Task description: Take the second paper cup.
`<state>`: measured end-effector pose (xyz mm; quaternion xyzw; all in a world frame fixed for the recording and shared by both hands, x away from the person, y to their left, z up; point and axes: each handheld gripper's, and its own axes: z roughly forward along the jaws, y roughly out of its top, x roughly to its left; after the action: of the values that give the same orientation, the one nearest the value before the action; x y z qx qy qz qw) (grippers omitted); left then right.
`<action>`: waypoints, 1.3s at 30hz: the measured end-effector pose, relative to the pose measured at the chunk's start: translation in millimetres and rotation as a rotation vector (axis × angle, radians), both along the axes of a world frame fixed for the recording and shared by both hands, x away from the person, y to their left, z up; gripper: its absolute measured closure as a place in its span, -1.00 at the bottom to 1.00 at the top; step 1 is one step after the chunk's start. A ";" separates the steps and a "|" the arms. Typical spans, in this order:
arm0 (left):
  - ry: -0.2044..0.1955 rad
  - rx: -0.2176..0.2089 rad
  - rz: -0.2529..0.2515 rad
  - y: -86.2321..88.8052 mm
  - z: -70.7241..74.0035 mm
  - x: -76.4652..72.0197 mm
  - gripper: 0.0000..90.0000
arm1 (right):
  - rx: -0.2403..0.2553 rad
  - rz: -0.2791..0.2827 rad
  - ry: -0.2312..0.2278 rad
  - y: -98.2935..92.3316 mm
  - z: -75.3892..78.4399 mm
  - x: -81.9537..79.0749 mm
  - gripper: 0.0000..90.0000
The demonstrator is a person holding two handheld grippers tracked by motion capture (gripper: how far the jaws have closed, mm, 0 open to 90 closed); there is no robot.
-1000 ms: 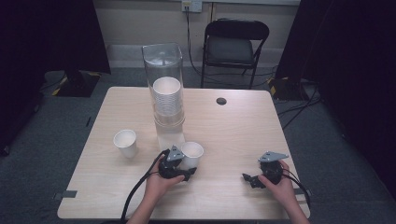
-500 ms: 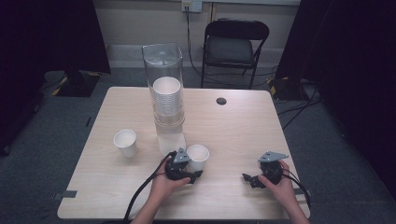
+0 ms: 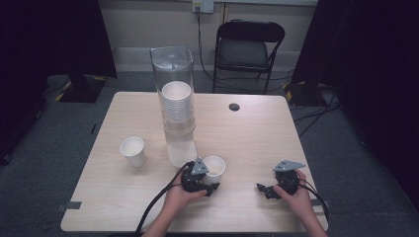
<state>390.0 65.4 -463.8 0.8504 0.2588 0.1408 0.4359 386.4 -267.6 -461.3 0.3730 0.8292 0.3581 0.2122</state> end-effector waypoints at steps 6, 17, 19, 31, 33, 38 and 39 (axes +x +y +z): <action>-0.007 0.024 -0.008 -0.9 -0.1 -0.8 -0.27 | 0.000 0.000 0.000 0.0 0.0 0.0 -1.00; -0.001 0.058 -0.010 0.4 0.3 -3.5 -0.50 | 0.000 0.000 0.000 0.0 0.0 0.0 -1.00; 0.012 0.061 -0.012 1.7 0.9 -4.8 -0.53 | 0.000 0.001 0.000 0.0 0.0 0.0 -1.00; 0.037 0.101 -0.003 35.5 10.1 -6.4 -0.59 | 0.000 0.000 0.000 0.0 0.0 0.0 -1.00; 0.036 0.116 0.003 41.5 11.6 -7.5 -0.60 | 0.000 0.000 0.000 0.0 0.0 0.0 -1.00; 0.048 0.100 0.015 53.6 15.5 -9.3 -0.60 | 0.000 0.001 0.000 0.0 0.0 0.0 -1.00; 0.047 0.096 0.019 55.5 15.9 -9.8 -0.60 | -0.001 0.000 -0.001 0.0 0.0 0.1 -1.00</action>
<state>380.3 120.9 -447.9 0.8709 0.2697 0.1373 0.3872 386.5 -267.6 -461.3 0.3727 0.8292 0.3580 0.2128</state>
